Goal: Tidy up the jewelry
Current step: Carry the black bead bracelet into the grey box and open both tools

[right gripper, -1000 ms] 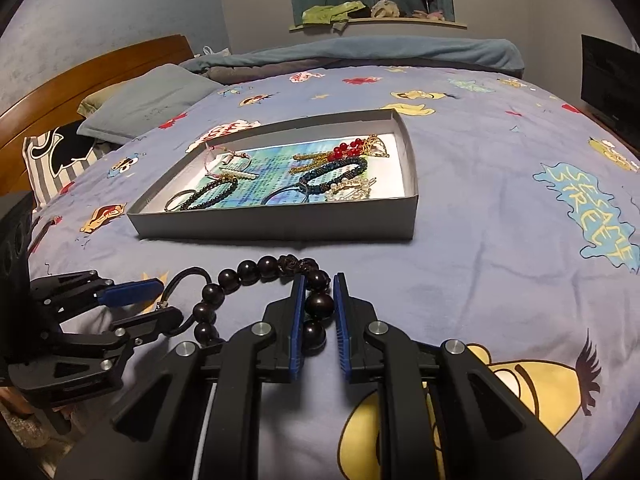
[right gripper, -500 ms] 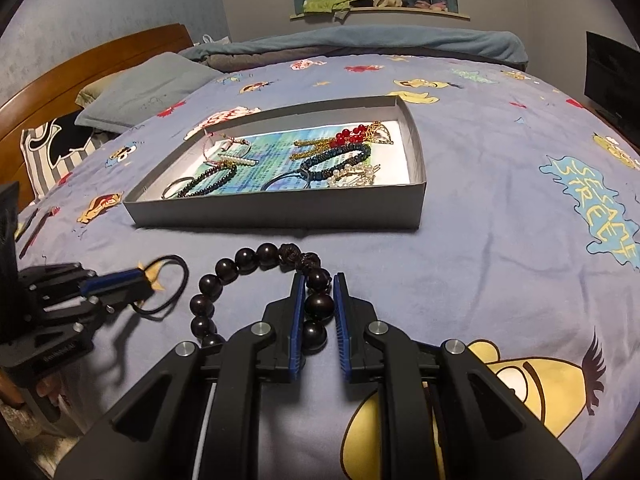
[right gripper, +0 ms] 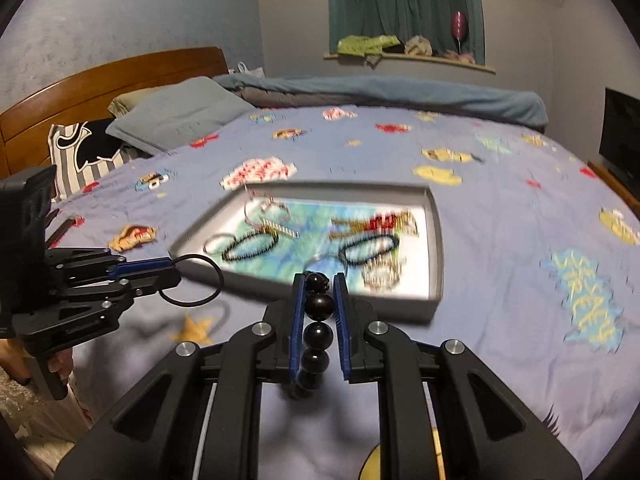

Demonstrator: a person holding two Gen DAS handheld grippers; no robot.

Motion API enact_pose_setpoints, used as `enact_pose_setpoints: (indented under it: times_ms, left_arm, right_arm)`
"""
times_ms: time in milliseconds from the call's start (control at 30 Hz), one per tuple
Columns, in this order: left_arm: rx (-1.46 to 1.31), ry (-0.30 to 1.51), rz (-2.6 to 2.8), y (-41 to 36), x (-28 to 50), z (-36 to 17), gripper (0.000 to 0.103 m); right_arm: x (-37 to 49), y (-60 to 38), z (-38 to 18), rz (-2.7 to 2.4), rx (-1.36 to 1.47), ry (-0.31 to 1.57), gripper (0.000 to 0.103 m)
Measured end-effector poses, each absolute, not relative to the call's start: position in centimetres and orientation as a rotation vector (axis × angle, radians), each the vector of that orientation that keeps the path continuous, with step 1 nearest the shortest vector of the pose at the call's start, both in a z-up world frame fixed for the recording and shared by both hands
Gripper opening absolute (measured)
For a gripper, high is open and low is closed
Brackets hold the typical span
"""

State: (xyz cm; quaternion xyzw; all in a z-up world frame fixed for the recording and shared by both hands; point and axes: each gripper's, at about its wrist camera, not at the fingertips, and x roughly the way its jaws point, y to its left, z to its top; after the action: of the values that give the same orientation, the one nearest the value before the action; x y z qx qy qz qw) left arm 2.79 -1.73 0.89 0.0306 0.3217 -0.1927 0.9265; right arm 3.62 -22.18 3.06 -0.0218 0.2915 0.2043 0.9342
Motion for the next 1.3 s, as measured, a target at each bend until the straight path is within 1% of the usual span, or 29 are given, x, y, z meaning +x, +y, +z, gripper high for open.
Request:
enact_pose_setpoints:
  times_ms: [267, 400, 633, 900, 1133, 1300]
  left_arm:
    - [0.030, 0.669, -0.405, -1.4, 6.4, 2.0, 0.014]
    - [0.013, 0.684, -0.415, -1.8, 8.3, 1.8, 0.014]
    - [0.030, 0.739, -0.412, -3.0, 11.5, -0.3, 0.014]
    - [0.015, 0.783, -0.410, -3.5, 13.9, -2.3, 0.014]
    - [0.027, 0.828, -0.376, -3.8, 15.5, -3.7, 0.014]
    - [0.028, 0.830, -0.373, -3.9, 15.5, -3.9, 0.014]
  right_arm:
    - [5.6, -21.6, 6.9, 0.407, -0.064, 0.524, 0.014]
    - [7.8, -20.8, 7.6, 0.414, -0.068, 0.512, 0.014]
    - [12.9, -18.6, 5.2, 0.402, -0.073, 0.558, 0.014]
    - [17.9, -16.8, 2.8, 0.411, -0.007, 0.597, 0.014]
    - [20.4, -17.0, 0.2, 0.361, 0.006, 0.706, 0.014]
    - [21.0, -17.3, -0.5, 0.337, 0.002, 0.735, 0.014]
